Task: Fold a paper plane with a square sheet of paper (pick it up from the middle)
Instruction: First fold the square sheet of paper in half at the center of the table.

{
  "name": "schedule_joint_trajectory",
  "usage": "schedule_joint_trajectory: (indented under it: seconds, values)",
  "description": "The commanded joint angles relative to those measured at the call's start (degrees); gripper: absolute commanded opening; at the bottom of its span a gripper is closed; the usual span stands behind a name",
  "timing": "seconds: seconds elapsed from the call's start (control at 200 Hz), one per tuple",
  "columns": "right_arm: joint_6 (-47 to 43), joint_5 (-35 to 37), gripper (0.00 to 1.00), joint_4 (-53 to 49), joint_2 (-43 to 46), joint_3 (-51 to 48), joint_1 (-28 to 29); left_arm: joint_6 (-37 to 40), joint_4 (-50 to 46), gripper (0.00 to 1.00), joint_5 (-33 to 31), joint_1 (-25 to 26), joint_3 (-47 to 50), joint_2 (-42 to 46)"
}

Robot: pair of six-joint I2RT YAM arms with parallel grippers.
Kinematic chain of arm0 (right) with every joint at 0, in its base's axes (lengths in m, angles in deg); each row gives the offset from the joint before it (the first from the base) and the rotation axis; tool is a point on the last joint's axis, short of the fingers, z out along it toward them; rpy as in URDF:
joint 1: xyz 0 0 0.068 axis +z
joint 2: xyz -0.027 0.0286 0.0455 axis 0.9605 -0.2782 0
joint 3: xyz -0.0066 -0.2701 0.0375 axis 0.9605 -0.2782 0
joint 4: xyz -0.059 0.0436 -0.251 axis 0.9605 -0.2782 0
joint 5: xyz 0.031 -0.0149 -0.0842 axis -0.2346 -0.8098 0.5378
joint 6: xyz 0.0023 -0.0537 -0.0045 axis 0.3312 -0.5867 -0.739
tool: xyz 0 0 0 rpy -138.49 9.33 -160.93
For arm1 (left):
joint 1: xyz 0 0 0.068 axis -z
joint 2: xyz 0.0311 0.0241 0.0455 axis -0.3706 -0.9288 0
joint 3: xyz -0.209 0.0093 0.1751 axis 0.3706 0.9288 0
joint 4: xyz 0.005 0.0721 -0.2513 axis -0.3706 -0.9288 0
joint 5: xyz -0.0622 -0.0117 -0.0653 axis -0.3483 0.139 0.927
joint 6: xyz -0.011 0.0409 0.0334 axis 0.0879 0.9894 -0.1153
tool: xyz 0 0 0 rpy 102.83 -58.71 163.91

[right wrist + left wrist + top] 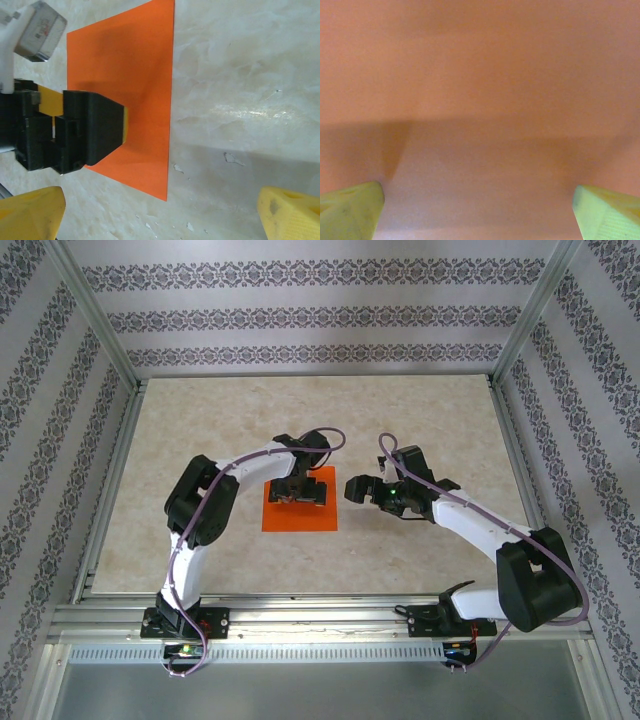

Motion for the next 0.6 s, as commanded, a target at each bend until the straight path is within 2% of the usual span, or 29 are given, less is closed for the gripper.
schedule_joint_trajectory:
  seconds: [0.0, 0.305, 0.595]
  values:
    - [0.6, 0.1, 0.98, 0.0, -0.7, -0.6, 0.6, -1.7, -0.3, 0.97, -0.9, -0.3, -0.1, -1.2]
    - [0.8, 0.1, 0.98, -0.3, -1.6, -0.5, 0.8, -2.6, 2.4, 0.94, 0.4, -0.2, 3.9, -2.6]
    - [0.8, 0.4, 0.98, -0.6, -1.2, -0.4, 0.9, -2.5, -0.2, 0.94, -2.7, 0.4, 2.5, -4.6]
